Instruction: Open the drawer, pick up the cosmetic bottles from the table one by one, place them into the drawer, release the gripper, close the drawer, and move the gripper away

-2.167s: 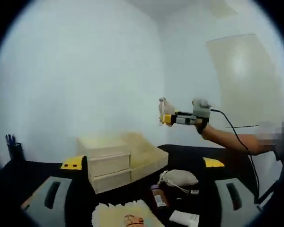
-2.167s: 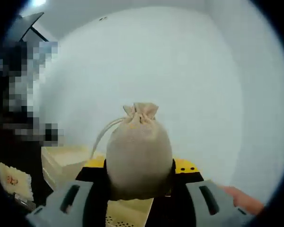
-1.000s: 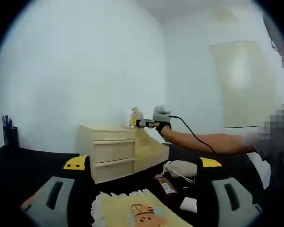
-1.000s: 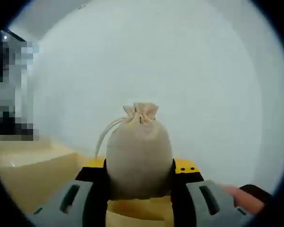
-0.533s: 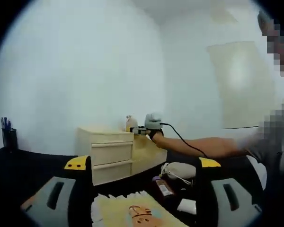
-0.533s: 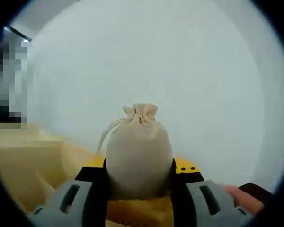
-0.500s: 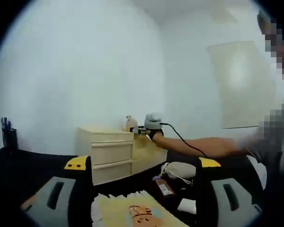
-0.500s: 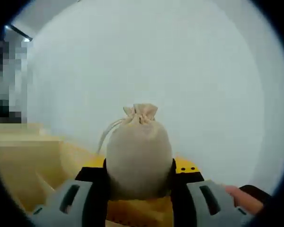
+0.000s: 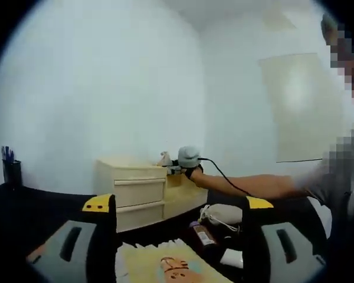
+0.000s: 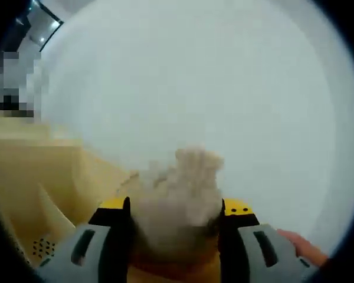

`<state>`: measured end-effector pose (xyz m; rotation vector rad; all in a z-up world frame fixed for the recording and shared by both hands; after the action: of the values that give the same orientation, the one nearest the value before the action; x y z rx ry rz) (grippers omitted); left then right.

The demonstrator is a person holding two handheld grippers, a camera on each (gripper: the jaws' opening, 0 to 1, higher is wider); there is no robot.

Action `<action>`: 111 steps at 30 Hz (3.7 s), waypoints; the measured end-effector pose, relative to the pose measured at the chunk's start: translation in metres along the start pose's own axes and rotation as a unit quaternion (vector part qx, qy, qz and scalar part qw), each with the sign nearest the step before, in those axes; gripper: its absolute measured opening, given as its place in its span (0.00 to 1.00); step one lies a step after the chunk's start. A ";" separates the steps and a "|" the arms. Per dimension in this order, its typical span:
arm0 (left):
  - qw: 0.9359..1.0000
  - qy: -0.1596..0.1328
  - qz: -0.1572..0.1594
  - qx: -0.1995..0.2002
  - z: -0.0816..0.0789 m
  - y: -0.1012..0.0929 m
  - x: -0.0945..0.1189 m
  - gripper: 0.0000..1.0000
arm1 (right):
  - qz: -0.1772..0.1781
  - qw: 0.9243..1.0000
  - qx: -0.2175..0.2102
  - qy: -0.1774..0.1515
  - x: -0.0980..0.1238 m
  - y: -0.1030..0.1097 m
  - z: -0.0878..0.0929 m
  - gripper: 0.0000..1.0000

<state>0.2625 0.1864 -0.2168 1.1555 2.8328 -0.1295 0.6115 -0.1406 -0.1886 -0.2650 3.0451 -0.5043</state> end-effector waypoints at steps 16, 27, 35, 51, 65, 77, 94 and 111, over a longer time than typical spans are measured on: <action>1.000 0.005 -0.003 0.003 0.004 0.001 0.000 0.83 | -0.018 1.000 -0.017 -0.010 0.026 -0.019 -0.019 0.49; 1.000 0.008 -0.018 0.012 0.009 0.009 0.003 0.82 | -0.024 0.998 -0.005 -0.051 0.050 -0.031 -0.073 0.46; 0.999 -0.001 -0.026 0.022 0.010 0.012 0.009 0.82 | -0.034 0.997 0.003 -0.071 0.075 -0.036 -0.109 0.46; 0.999 -0.001 -0.044 0.022 0.020 0.016 0.013 0.81 | -0.145 0.988 0.022 -0.042 0.164 -0.034 -0.138 0.47; 0.995 -0.062 -0.058 0.048 0.009 0.027 0.030 0.83 | -0.262 0.964 -0.016 -0.032 0.257 0.003 -0.122 0.59; 0.994 -0.064 -0.071 0.047 0.012 0.030 0.029 0.96 | -0.301 0.952 -0.047 -0.013 0.292 0.014 -0.096 0.78; 0.995 -0.062 -0.057 0.051 0.012 0.027 0.026 0.96 | -0.337 0.934 -0.053 0.112 0.324 0.043 -0.033 0.93; 0.996 -0.062 -0.051 0.049 0.012 0.025 0.025 0.94 | -0.342 0.907 -0.055 0.241 0.307 0.069 0.035 0.74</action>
<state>0.2625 0.2201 -0.2329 0.9828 2.8030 -0.3371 0.3006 -0.1414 -0.2487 -1.4470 3.3760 -0.4704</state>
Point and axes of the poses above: the point that each gripper's makers call its tool centre point, and the gripper's own axes: x roughly backward along the fingers, y roughly to its left, z roughly out of its underside, the point moved 9 cm from there along x, roughly backward along the fingers, and after that the axes turned 3 degrees about y, right-handed, at the moved point
